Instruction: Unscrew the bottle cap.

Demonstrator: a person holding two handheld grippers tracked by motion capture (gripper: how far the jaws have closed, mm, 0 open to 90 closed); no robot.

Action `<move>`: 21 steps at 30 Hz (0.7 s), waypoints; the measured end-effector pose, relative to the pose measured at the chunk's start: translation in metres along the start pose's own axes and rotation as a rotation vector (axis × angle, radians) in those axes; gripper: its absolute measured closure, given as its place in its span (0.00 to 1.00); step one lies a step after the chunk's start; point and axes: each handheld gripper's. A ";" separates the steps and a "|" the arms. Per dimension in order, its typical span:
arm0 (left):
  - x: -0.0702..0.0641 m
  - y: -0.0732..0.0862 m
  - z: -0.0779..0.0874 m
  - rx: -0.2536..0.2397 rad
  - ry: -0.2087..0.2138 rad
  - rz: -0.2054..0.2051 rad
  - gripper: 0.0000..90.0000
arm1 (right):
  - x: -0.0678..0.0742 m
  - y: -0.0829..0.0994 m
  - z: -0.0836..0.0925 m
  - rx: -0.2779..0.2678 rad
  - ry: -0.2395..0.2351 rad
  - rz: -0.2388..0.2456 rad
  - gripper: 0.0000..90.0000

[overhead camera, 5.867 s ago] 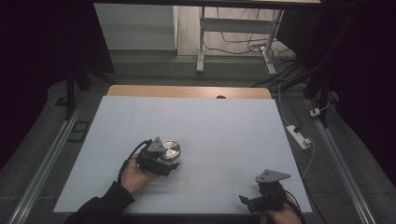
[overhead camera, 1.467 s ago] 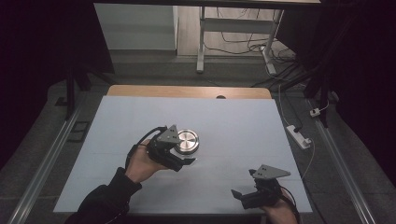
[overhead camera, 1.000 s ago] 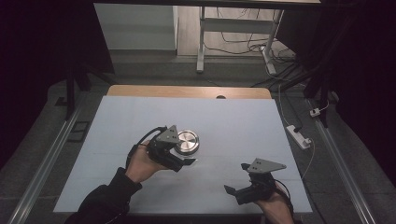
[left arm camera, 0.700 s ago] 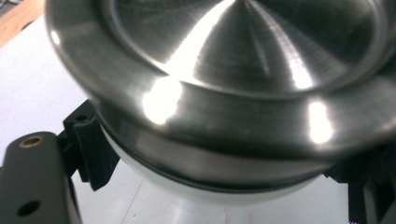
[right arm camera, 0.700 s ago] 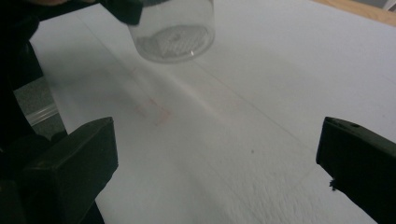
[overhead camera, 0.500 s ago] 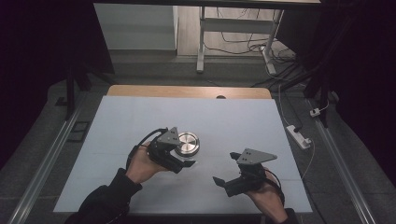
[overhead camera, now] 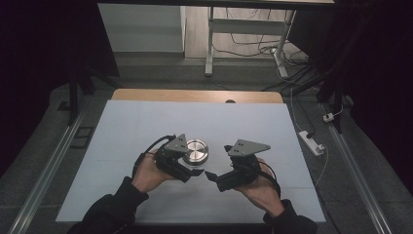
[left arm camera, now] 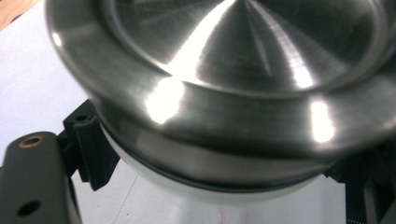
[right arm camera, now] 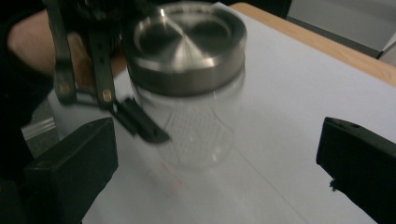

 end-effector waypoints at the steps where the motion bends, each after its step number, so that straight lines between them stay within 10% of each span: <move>1: -0.001 0.000 0.000 -0.002 0.000 0.003 0.17 | 0.000 -0.004 -0.003 -0.004 -0.005 0.002 0.00; 21: -0.001 0.003 -0.004 0.027 0.051 -0.029 0.17 | 0.004 -0.030 -0.041 -0.069 -0.077 0.079 0.21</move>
Point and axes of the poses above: each handheld gripper's, and its own axes: z roughly backward along the jaws, y roughly out of its underside, x roughly to its left, and after that the axes turned 11 degrees about z, right-handed
